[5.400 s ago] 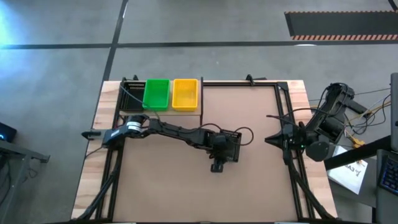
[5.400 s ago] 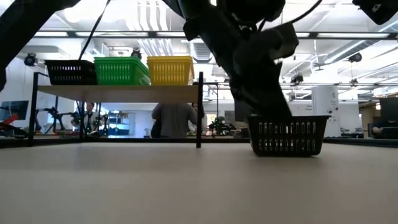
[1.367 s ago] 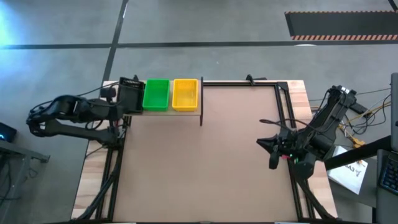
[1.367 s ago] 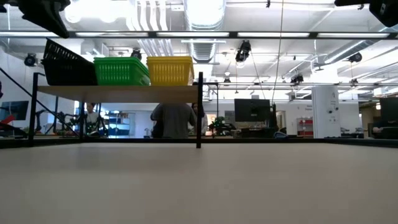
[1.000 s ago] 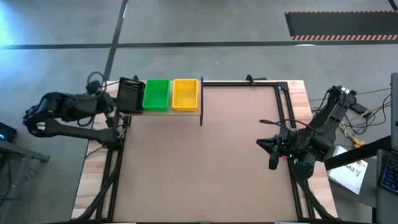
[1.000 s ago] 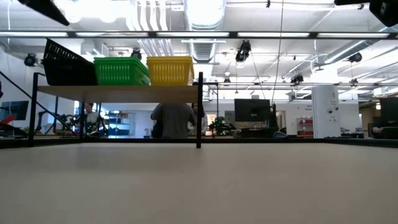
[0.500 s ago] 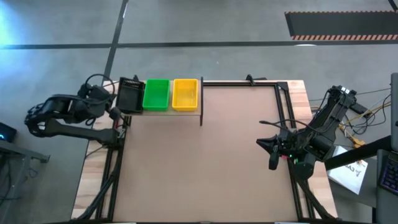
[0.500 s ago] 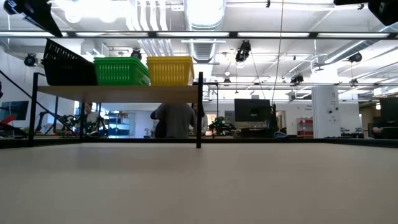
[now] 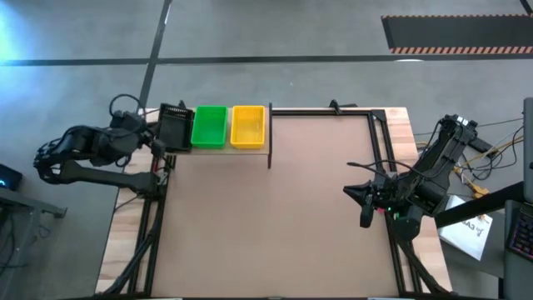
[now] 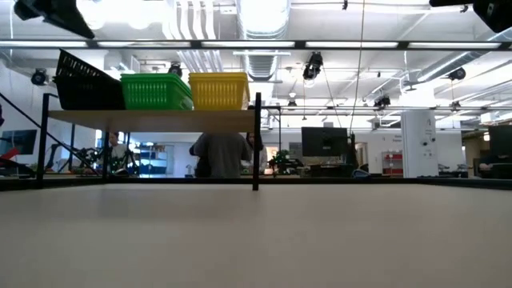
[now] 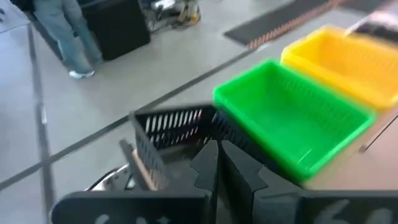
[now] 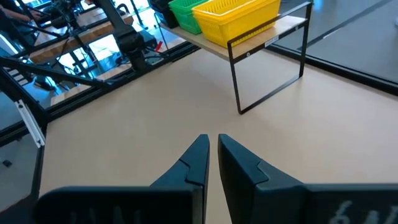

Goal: Stack baskets on shelf by color
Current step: Stack the black bin on top of the other black bins on the shelf

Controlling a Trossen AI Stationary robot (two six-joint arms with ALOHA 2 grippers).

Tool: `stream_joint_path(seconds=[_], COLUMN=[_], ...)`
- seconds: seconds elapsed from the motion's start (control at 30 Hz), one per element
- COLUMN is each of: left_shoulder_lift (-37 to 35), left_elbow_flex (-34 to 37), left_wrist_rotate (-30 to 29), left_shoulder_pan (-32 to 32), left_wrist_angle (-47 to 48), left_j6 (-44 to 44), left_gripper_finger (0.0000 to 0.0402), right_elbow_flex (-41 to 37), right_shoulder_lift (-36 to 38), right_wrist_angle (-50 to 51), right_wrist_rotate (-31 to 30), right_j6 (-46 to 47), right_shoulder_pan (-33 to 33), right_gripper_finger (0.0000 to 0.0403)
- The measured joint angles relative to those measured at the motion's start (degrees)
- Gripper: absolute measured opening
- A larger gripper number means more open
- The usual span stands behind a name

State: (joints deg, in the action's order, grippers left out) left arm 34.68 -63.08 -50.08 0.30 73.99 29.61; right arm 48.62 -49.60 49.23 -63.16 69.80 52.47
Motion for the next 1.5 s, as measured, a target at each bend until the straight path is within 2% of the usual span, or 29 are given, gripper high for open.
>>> stream_joint_path(seconds=[0.27, 0.53, 0.7, 0.8, 0.93, 1.1, 1.2, 1.33, 1.5], left_shoulder_lift=[-1.3, -2.5, -3.3, -3.3, -3.3, -3.3, -2.5, -1.9, -2.0], left_elbow_flex=[4.2, 4.7, 2.4, 0.7, 0.2, 0.4, 0.4, 0.7, 0.9], left_wrist_rotate=[-1.1, -1.3, -1.3, -1.7, -1.8, -1.8, -1.8, -1.3, -1.0], left_shoulder_pan=[0.0, 0.0, 0.0, 0.0, 0.0, 0.1, 0.1, 0.1, 0.1], left_wrist_angle=[7.8, 6.7, -0.5, -2.6, -2.6, 0.7, 5.2, 10.5, 10.5], left_j6=[10.1, 10.7, 18.9, 19.5, 20.5, 29.0, 36.1, 43.9, 45.1], left_gripper_finger=[0.0002, 0.0002, 0.0002, 0.0003, 0.0036, 0.0116, 0.0136, 0.0117, 0.0065], right_elbow_flex=[0.0, 0.0, 0.0, 0.0, 0.0, 0.0, 0.0, 0.0, 0.0], right_shoulder_lift=[0.0, 0.0, 0.0, 0.0, 0.0, 0.0, 0.0, 0.0, 0.0], right_wrist_angle=[0.0, 0.0, 0.0, 0.0, 0.0, 0.0, 0.0, 0.2, 0.3], right_wrist_rotate=[0.0, 0.1, 0.1, 0.1, 0.1, 0.1, 0.1, 0.1, 0.1], right_j6=[-0.9, -1.2, -1.4, -1.4, -1.4, -2.4, -3.7, -5.2, -7.7], right_shoulder_pan=[0.0, 0.0, 0.0, 0.0, 0.0, 0.0, 0.0, 0.0, 0.0], right_gripper_finger=[0.0027, 0.0027, 0.0027, 0.0027, 0.0027, 0.0027, 0.0027, 0.0027, 0.0027])
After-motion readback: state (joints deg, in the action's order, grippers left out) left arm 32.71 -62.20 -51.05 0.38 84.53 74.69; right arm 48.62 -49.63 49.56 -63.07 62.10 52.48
